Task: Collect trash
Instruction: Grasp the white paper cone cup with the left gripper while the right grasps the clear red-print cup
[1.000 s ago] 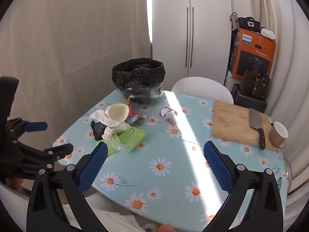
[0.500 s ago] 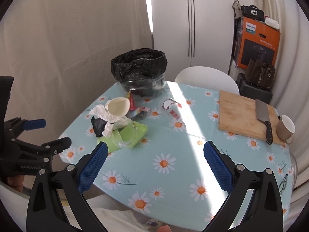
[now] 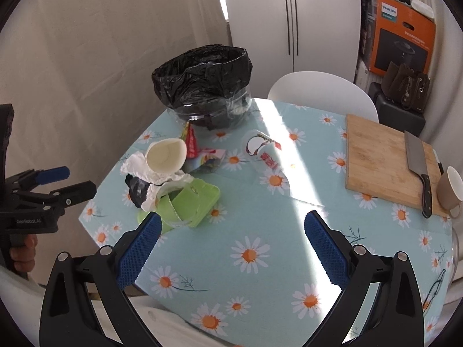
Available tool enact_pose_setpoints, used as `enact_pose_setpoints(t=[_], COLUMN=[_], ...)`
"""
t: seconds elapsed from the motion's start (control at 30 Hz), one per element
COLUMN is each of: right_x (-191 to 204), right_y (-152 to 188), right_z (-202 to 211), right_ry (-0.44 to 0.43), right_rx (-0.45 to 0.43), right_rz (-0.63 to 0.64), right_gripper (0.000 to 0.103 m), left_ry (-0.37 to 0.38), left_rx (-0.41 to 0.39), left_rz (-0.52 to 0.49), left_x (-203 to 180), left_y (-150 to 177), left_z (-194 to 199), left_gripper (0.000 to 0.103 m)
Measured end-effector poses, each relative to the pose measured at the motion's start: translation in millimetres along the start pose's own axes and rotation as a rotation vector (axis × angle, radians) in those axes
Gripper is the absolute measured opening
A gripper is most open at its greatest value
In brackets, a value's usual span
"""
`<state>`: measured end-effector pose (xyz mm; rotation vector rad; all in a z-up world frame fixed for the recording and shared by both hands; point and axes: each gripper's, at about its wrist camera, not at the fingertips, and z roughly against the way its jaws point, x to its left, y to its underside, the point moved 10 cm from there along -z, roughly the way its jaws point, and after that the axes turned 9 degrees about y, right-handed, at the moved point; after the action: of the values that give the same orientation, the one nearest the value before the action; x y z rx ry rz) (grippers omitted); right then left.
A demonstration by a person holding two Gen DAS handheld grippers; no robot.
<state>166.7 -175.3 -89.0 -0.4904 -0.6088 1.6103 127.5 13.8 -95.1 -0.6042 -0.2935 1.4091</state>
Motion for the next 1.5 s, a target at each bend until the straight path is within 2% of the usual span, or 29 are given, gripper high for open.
enact_pose_setpoints(t=[0.37,0.57,1.0,1.27,1.47,1.5], right_x=[-8,-8,-7,-5,-5,-3], right_y=[-35,-47,-49,-43,-42,-44], right_z=[-63,-93,-159,-196,-219,-221], right_ry=[0.015,0.021,0.030,0.025,0.002,-0.017], right_rx=[0.084,0.129,0.261,0.331,0.359,0.353], right_rz=[-0.015,-0.019,-0.024,-0.036,-0.063,-0.071], right_gripper=[0.093,0.093,0.093,0.093,0.074,0.058], left_ry=[0.004,0.035,0.104,0.151,0.158,0.164], left_rx=[0.057,0.085,0.233,0.309,0.346,0.347], left_rz=[-0.039,-0.095,-0.135,-0.159,-0.189,-0.192], left_x=[25,29,46,59,61,60], left_y=[-51,-68,-67,-60,-58,-58], left_z=[-43,-71,-144,-173,-190,-191], left_gripper=[0.097,0.097,0.097,0.097,0.097,0.097])
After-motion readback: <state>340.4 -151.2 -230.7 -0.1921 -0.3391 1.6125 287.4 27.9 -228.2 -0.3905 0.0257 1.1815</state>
